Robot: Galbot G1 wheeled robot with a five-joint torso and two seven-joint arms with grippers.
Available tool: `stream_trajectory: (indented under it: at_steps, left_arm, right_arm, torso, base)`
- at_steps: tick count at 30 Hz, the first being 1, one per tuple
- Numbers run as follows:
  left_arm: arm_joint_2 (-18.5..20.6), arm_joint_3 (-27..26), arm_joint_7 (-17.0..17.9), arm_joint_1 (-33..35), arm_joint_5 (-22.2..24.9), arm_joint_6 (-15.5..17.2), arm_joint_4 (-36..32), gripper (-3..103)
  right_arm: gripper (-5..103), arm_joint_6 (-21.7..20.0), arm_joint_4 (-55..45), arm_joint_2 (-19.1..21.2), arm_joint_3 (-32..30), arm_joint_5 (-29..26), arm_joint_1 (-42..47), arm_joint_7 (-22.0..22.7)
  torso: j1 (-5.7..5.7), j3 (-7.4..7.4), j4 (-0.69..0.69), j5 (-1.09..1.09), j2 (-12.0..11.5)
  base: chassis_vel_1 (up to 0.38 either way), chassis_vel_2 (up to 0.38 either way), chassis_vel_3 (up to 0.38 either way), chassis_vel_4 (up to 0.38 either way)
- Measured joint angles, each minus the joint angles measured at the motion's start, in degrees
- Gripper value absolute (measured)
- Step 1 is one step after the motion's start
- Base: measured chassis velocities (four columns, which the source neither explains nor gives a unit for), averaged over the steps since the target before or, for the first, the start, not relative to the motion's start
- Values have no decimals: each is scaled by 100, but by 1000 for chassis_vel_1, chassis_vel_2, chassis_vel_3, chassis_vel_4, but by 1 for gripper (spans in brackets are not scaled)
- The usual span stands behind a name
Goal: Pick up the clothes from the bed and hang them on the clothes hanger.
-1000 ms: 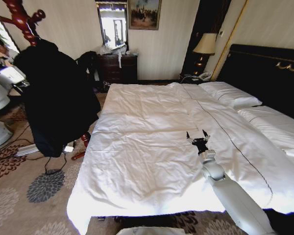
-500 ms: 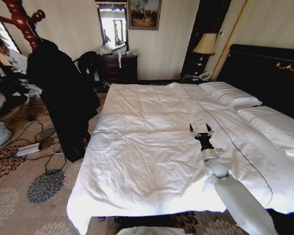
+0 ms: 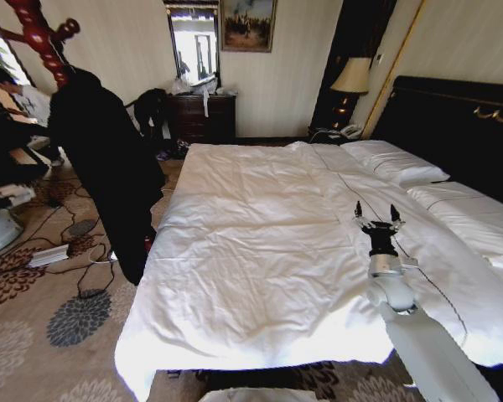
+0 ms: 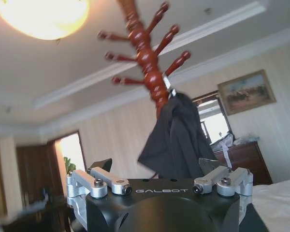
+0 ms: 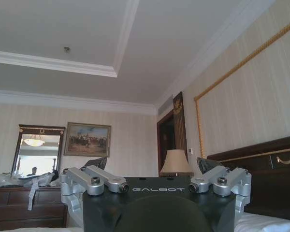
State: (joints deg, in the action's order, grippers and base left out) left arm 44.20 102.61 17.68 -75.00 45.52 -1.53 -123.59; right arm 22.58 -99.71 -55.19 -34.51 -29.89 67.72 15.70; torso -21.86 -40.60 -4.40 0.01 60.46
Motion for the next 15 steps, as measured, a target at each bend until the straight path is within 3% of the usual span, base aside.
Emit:
stream_trajectory:
  at_steps: [2, 3, 6, 7, 10, 15]
  left_arm:
    - [956, 1179, -67, -833, -263, -34, 141, 100]
    - [956, 1179, -67, -833, -263, -34, 141, 100]
    - [2029, 2432, -174, -1648, -820, -67, 360, 100]
    - [2029, 2432, -174, -1648, -820, -67, 360, 100]
    - [2713, 3557, -166, -2193, -1486, -62, 528, 100]
    - [2915, 3956, -126, -2413, -1664, 34, 571, 100]
  right_arm:
    - [100, 79, 80, -155, -25, 17, -18, -10]
    - [100, 79, 80, -155, -25, 17, -18, -10]
    - [100, 197, 119, -416, 134, 133, 112, -83]
    - [100, 197, 119, -416, 134, 133, 112, -83]
    - [100, 44, -83, -823, 365, 361, 439, -67]
    - [100, 36, -120, -1197, 417, 742, 589, -53]
  torso:
    - [-1, 0, -8, -5, 0]
    - [-1, 0, -8, -5, 0]
    - [-2, -1, -4, 3, 0]
    - [-2, -1, -4, 3, 0]
    - [-2, -1, -13, 0, -1]
    - [-2, -1, -7, 2, -1]
  base:
    - [0, 0, 0, 0]
    - [0, 0, 0, 0]
    - [0, 0, 0, 0]
    - [0, 0, 0, 0]
    - [0, 0, 0, 0]
    - [0, 0, 0, 0]
